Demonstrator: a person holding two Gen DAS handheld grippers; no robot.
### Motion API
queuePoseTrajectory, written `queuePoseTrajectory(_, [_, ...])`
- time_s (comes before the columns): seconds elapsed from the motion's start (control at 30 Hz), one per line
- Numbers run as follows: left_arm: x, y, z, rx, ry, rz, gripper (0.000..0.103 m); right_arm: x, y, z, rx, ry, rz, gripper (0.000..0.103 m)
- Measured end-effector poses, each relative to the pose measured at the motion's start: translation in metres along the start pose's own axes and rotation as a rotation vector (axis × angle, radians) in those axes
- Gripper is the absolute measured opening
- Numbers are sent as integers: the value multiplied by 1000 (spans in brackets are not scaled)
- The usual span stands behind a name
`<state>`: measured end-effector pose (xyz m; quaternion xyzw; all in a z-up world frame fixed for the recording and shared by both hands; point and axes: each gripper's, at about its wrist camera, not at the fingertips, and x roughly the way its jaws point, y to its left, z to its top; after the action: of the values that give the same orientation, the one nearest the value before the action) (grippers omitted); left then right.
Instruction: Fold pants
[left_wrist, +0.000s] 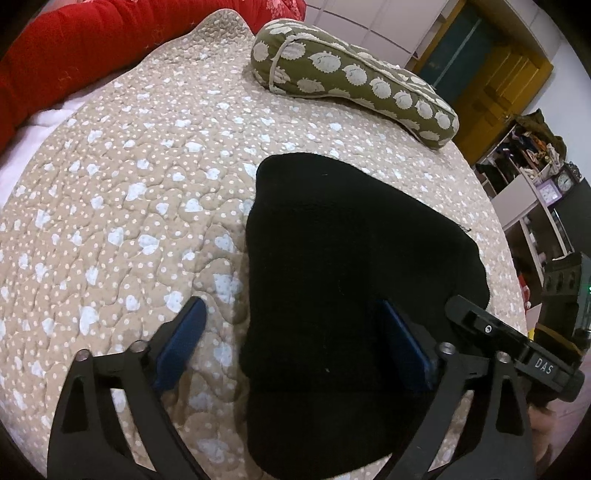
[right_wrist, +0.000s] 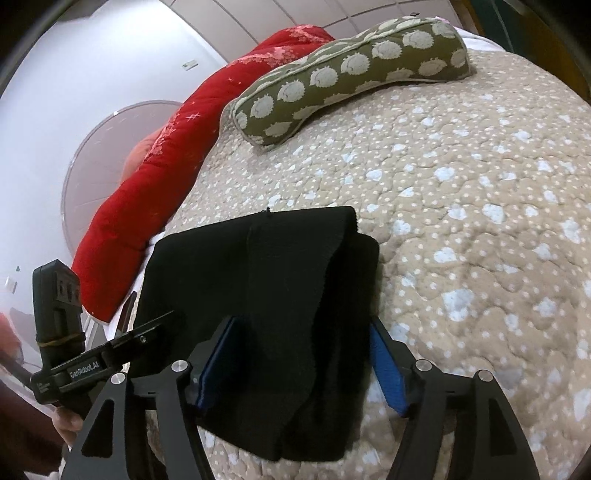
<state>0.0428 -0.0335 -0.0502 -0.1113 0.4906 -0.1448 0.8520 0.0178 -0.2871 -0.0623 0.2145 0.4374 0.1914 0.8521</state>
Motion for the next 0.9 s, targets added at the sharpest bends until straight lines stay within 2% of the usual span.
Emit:
queuePoseTrajectory(0.13, [6, 0, 1, -6, -2, -10, 100, 5, 2, 1, -12, -4, 9, 74])
queuePoseTrajectory(0.2, [6, -2, 1, -4, -3, -11, 100, 6, 4, -1, -27, -17, 9, 74])
queuePoseTrajectory(0.23, [7, -4, 2, 8, -4, -11, 100, 6, 4, -1, -31, -25, 11, 70])
queuePoseTrajectory(0.27, [6, -6, 2, 20, -6, -15, 95, 4, 4, -1, -29, -35, 14, 65])
queuePoseTrajectory(0.3, [5, -9, 1, 35, -7, -26, 83, 1, 4, -1, -22, -52, 21, 57])
queuePoseTrajectory(0.33, [2, -14, 3, 55, -4, -56, 74, -3, 4, -1, -16, -64, 26, 51])
queuePoseTrajectory(0.47, [-7, -32, 19, 124, -30, -32, 71, -20, 14, 10, -51, -116, 19, 45])
queuePoseTrajectory(0.67, [4, -48, 63, 160, -70, -52, 71, -26, 14, 53, -62, -192, -20, 45])
queuePoseTrajectory(0.77, [37, -45, 81, 133, -1, -22, 71, -3, 0, 73, -45, -167, -86, 48])
queuePoseTrajectory(0.8, [49, -43, 83, 128, 19, 2, 74, 10, -10, 76, -30, -128, -143, 50])
queuePoseTrajectory(0.83, [59, -39, 84, 115, 23, -7, 78, 19, -15, 77, -26, -95, -172, 52])
queuePoseTrajectory(0.87, [61, -36, 85, 99, 19, -11, 85, 20, -17, 76, -26, -94, -173, 53])
queuePoseTrajectory(0.9, [60, -34, 85, 88, 18, -7, 87, 14, -18, 75, -28, -106, -165, 55])
